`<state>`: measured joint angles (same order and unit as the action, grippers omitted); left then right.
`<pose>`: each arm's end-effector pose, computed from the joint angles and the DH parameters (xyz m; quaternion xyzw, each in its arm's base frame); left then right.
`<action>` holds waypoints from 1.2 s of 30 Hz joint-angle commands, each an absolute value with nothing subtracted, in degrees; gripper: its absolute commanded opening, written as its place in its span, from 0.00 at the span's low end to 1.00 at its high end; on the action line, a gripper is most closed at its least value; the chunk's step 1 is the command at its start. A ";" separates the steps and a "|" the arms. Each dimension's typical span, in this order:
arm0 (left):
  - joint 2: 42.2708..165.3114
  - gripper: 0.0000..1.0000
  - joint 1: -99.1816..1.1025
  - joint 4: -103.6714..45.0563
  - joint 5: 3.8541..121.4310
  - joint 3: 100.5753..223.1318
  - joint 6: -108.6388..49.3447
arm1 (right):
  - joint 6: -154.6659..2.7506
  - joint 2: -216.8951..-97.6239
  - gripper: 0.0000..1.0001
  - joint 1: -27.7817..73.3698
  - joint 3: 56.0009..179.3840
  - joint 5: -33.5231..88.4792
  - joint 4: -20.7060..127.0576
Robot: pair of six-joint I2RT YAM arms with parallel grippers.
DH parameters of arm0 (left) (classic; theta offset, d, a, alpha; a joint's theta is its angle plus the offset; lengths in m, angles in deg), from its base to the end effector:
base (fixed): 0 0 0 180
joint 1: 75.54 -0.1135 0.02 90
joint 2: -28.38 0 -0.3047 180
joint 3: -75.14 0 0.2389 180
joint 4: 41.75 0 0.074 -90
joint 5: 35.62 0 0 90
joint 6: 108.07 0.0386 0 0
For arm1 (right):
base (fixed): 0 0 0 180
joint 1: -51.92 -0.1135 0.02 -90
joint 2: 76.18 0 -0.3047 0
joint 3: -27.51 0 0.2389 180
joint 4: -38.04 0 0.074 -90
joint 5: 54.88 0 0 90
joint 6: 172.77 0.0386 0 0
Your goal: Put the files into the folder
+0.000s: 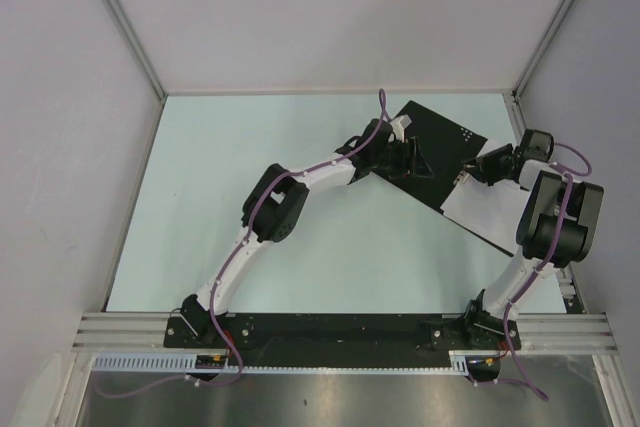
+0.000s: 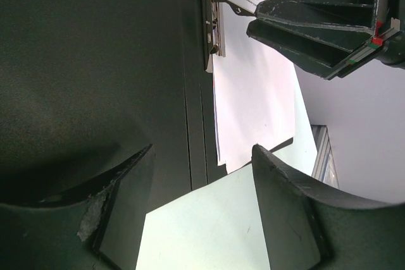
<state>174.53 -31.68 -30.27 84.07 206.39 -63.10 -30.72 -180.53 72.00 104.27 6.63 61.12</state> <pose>0.4196 -0.4297 0.1740 0.1267 0.8228 -0.5122 0.2113 0.3591 -0.1117 0.2146 0.4704 0.7865 0.3126 0.2497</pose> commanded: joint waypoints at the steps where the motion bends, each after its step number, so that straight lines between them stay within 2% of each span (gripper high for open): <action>1: 174.72 0.68 -31.86 -32.04 84.62 208.86 -63.95 | -29.69 -178.31 0.31 73.10 103.41 4.45 58.65; 15: 174.72 0.69 -31.59 -32.74 84.79 209.13 -63.86 | -29.07 -178.39 0.43 74.68 102.79 0.58 55.92; 18: 174.72 0.69 -31.59 -32.74 84.79 209.13 -63.86 | -28.63 -178.22 0.42 75.03 102.44 -0.04 55.48; 24: 174.72 0.69 -31.33 -32.83 84.62 209.30 -63.77 | -26.53 -177.87 0.33 75.74 100.95 -0.39 53.81; 36: 175.25 0.69 -31.24 -32.92 84.35 209.66 -63.86 | -23.62 -179.62 0.32 75.04 99.89 -1.53 49.24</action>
<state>174.68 -31.55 -30.97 84.12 206.87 -63.13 -25.39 -180.32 75.34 100.14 -0.13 52.70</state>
